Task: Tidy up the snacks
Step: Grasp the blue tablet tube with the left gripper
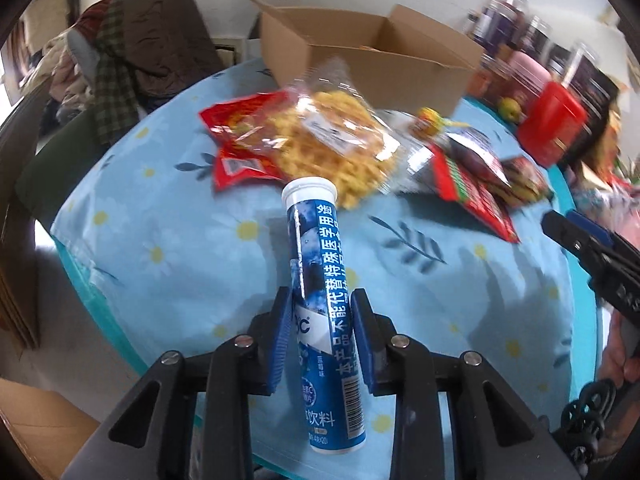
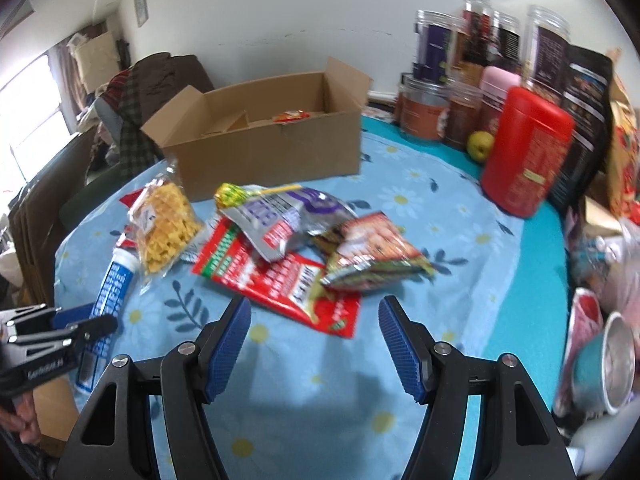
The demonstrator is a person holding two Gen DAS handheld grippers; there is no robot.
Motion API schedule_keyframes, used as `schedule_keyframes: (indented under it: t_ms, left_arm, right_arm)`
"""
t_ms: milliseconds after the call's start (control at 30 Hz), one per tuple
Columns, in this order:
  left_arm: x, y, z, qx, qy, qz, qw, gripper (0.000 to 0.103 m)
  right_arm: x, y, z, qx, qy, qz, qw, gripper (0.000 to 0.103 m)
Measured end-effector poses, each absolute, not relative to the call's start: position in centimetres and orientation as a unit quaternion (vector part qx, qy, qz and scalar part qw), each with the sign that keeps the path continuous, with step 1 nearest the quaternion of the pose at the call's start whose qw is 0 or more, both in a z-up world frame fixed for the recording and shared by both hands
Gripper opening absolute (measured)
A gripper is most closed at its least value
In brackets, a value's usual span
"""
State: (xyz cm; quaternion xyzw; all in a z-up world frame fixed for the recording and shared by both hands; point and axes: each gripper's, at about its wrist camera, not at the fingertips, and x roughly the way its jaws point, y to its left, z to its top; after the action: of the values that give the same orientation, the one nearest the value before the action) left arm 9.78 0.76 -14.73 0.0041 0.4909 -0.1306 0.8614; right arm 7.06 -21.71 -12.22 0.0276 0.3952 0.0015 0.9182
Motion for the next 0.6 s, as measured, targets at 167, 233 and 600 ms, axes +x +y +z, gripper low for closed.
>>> schedule_keyframes:
  t_ms: [167, 233, 600]
  left_arm:
    - [9.2, -1.1, -15.3, 0.012, 0.501, -0.155, 0.851, 0.030]
    - [9.5, -1.4, -15.8, 0.006, 0.509, -0.157, 0.847, 0.030]
    - [10.6, -2.0, -16.5, 0.018, 0.497, -0.155, 0.854, 0.030]
  right_arm:
    - [6.6, -22.8, -12.6, 0.033, 0.400, -0.010, 0.916, 0.067]
    - [6.7, -23.2, -12.8, 0.034, 0.404, -0.012, 0.914, 0.067]
    - [9.2, -22.2, -14.5, 0.010, 0.425, 0.039, 0.904, 0.075]
